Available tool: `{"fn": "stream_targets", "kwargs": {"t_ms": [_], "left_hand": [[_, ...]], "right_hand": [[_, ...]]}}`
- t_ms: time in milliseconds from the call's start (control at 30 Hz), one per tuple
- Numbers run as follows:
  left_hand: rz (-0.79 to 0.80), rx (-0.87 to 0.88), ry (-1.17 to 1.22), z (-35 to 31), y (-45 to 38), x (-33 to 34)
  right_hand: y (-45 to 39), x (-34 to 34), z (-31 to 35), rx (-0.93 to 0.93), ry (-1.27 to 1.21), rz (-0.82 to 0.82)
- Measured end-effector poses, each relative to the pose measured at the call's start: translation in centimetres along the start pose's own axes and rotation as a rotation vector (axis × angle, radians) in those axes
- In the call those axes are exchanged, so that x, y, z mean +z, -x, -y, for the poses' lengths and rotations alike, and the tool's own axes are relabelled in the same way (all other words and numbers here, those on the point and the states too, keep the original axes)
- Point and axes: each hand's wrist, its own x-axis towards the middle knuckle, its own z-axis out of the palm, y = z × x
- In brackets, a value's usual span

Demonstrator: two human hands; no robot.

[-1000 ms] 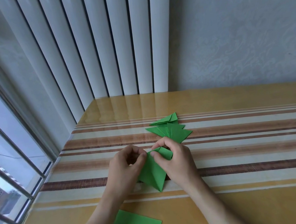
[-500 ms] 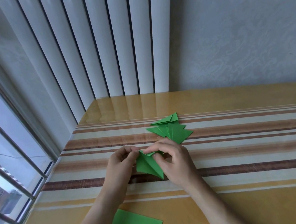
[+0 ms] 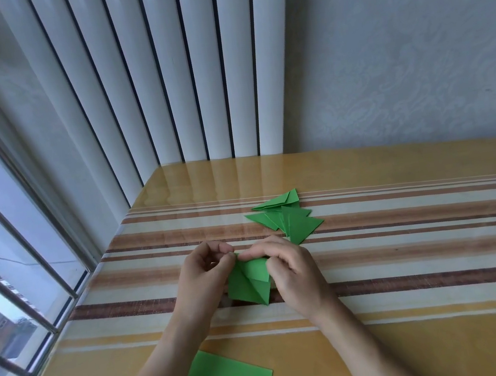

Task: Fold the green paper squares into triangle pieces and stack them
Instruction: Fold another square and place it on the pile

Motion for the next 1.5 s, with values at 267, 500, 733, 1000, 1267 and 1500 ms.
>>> {"fn": "stream_targets", "kwargs": {"t_ms": [267, 500, 733, 1000, 1267, 1500], "left_hand": [[0.112, 0.054, -0.029, -0.6, 0.6, 0.5], [0.133, 0.085, -0.117, -0.5, 0.6, 0.3], [0.145, 0.067, -0.075, -0.5, 0.6, 0.4], [0.038, 0.010, 0.059, -0.1, 0.1, 0.0], [0.109, 0.188, -0.050, 0.4, -0.2, -0.3], [0.105, 0.213, -0.218, 0.7, -0.4, -0.4]], "right_hand": [[0.3, 0.1, -0.4, 0.050, 0.084, -0.056], [0.3, 0.0, -0.2, 0.036, 0.084, -0.028], [0.2, 0.0, -0.2, -0.003, 0.110, -0.013], [0.0, -0.3, -1.0, 0.152, 0.064, -0.114], [0.0, -0.6, -1.3, 0.144, 0.094, -0.170], [-0.1, -0.6, -1.4, 0.115, 0.140, -0.204]]}}
